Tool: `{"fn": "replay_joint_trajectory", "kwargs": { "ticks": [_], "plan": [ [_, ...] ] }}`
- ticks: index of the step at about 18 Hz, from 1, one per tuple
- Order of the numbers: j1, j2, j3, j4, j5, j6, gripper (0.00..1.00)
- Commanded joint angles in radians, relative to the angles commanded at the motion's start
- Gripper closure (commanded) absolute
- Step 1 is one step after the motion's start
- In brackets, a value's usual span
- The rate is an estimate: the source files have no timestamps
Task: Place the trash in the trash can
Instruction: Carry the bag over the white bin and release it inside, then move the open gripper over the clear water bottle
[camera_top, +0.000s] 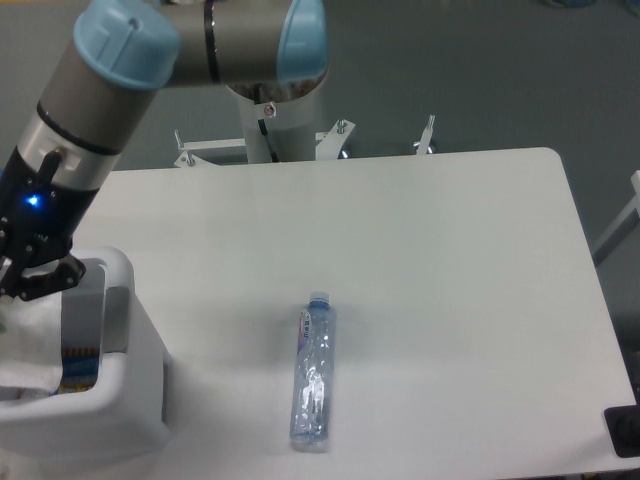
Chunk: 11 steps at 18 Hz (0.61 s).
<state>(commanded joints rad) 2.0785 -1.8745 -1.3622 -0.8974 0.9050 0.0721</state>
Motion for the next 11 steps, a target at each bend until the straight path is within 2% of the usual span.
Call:
{"fn": "replay_joint_trajectory", "kwargs": {
  "ticks": [1,7,8,11],
  "plan": [
    [0.006,0.002,0.002,0.000,0.008,0.000,0.00],
    [0.109,0.011,0.014,-0.003,0.014,-0.005,0.00],
    [0.126,0.009,0.014,-0.002,0.040,-0.009,0.00],
    [0.152,0.009,0.012,-0.003,0.233,-0.014,0.00]
  ]
}}
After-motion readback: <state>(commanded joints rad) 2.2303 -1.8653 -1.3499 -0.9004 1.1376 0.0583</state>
